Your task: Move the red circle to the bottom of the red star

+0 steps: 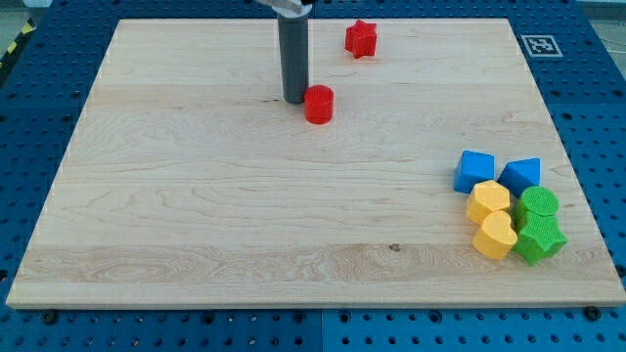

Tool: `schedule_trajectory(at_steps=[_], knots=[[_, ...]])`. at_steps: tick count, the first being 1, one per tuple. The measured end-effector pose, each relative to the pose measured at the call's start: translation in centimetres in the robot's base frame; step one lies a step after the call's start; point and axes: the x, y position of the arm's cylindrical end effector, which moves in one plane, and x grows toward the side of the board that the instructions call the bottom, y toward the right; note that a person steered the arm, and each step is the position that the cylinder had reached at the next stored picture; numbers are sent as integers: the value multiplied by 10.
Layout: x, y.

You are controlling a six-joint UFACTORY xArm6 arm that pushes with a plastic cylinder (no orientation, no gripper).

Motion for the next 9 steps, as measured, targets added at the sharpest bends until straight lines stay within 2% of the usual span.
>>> schedule_trajectory(at_steps=[1, 3, 6, 9], knots=[[0, 8], [0, 70], [-13, 76], [4, 85]])
